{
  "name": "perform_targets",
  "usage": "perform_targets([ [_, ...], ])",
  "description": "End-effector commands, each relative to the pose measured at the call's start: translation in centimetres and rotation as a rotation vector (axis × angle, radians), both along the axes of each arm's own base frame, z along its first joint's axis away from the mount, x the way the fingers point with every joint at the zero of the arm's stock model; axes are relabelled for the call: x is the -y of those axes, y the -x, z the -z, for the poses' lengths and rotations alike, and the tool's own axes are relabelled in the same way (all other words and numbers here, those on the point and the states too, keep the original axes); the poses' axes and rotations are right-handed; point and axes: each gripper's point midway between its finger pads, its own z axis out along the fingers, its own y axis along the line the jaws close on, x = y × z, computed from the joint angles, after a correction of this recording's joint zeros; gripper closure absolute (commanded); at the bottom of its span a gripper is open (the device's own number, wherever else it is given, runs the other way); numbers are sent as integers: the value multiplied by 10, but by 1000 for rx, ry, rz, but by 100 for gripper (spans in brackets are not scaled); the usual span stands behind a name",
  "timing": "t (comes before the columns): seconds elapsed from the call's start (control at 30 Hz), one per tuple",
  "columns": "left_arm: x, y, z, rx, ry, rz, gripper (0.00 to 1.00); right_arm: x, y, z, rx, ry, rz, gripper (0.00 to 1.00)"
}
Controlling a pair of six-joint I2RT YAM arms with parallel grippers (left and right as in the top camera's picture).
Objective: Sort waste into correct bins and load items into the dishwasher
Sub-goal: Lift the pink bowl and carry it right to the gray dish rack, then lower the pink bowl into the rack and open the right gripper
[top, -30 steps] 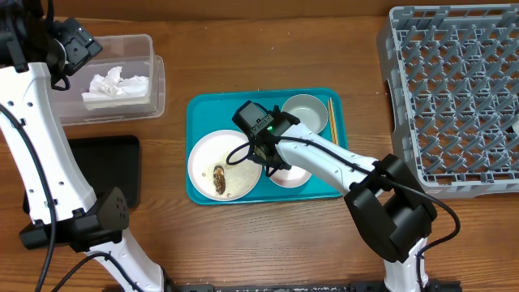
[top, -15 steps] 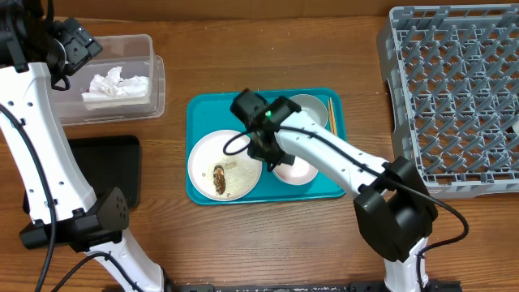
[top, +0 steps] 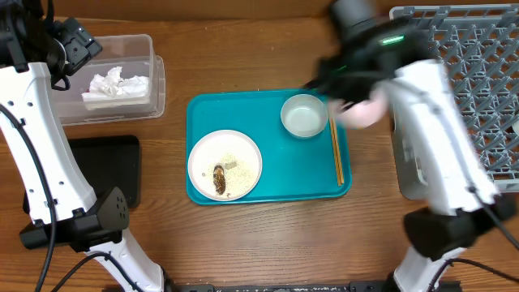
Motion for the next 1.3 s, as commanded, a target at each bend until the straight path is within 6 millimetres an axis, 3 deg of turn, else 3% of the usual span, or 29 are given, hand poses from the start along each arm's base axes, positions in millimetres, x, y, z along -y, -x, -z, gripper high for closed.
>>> perform_targets([
  [0.0, -1, -1, 4, -14, -3, 18, 0, 84, -20, -33, 105, -17, 112, 96],
  [0.2, -1, -1, 4, -14, -3, 18, 0, 205, -37, -33, 171, -110, 322, 96],
  [0.33, -1, -1, 4, -14, -3, 18, 0, 261, -37, -26, 215, -205, 322, 96],
  [0.43, -1, -1, 4, -14, -3, 18, 0, 291, -43, -22, 270, -329, 341, 96],
  [0.57, -1, -1, 4, -14, -3, 18, 0, 319, -64, -28, 438, -494, 245, 96],
  [0.73, -1, -1, 4, -14, -3, 18, 0, 345, -97, -37, 653, -567, 117, 96],
  [0.97, -1, -1, 4, -14, -3, 18, 0, 381, -137, -7, 774, -472, 53, 96],
  [1.27, -1, -1, 4, -14, -3, 18, 0, 407, -163, 13, 873, -402, 13, 96],
])
